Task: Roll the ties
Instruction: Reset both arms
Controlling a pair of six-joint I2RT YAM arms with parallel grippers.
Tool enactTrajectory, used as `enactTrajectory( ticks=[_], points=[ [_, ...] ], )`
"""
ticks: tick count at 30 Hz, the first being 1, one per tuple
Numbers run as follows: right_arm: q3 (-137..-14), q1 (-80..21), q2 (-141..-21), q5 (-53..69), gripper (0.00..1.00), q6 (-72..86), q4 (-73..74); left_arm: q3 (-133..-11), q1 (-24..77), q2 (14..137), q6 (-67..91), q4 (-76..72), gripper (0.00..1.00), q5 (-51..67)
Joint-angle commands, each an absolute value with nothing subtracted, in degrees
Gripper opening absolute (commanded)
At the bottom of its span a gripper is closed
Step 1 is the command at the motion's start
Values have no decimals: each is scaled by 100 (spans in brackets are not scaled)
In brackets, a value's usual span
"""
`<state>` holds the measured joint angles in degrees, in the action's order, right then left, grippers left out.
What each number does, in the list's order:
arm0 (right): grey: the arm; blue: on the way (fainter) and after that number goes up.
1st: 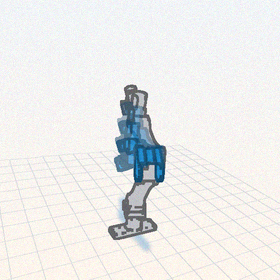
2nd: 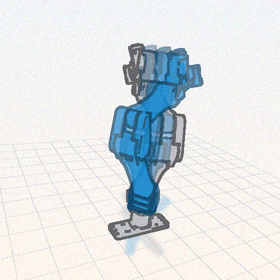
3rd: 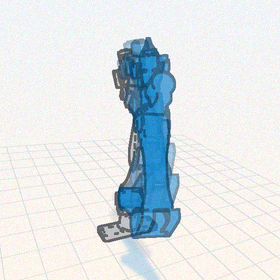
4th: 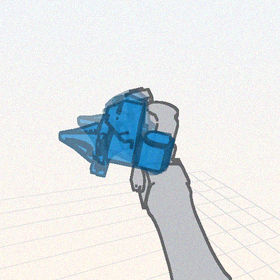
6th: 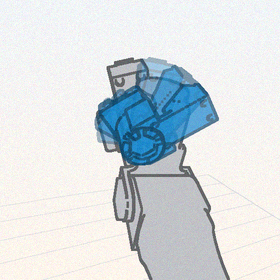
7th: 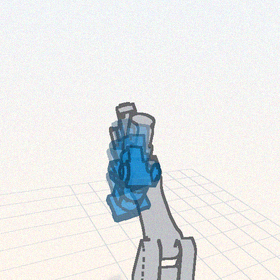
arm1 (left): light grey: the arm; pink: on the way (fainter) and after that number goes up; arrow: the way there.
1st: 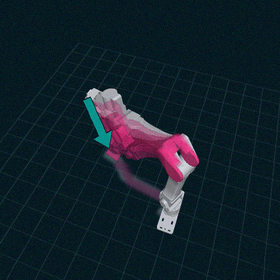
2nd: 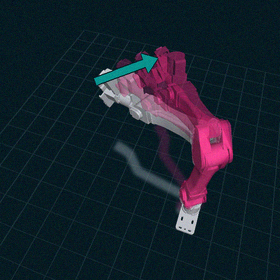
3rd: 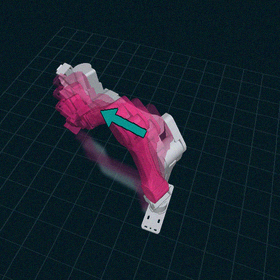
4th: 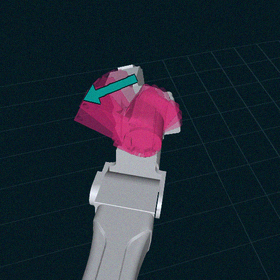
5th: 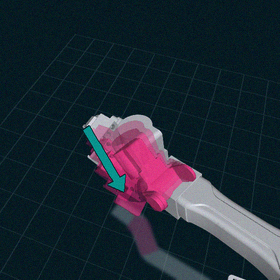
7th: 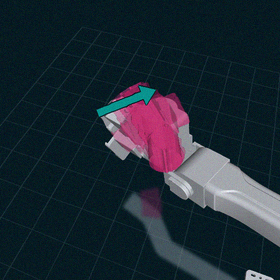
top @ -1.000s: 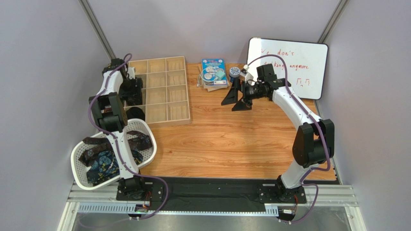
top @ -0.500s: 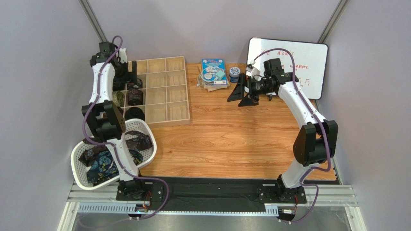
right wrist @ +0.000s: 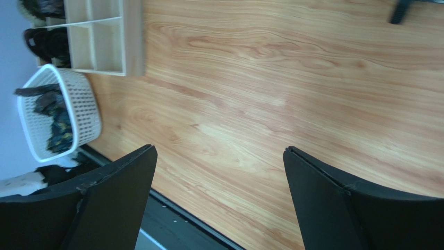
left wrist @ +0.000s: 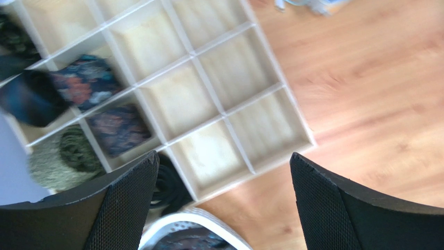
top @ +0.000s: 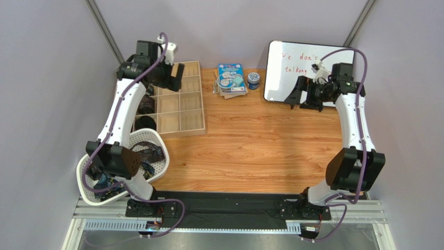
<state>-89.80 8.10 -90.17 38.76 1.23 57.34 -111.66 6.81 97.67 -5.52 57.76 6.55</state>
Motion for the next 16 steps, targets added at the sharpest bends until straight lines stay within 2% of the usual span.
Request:
enactTrajectory(
  ticks=[1,6,10,16],
  points=[
    [-8439,1072,-8334,3236,100,-694,6100,-10006,1221,9115,-406,5424,100,457],
    [-7472,1099,-7814,2603,100,-1212,6091,-8756,1546,8482,-150,5002,100,905],
    [-7049,1099,-7507,2601,100,-1143,6135,-7693,1608,8069,-70,4624,99,932],
    [-6662,1099,-7225,2628,100,-1064,5977,-6857,1617,7410,-141,4263,100,853]
  ],
)
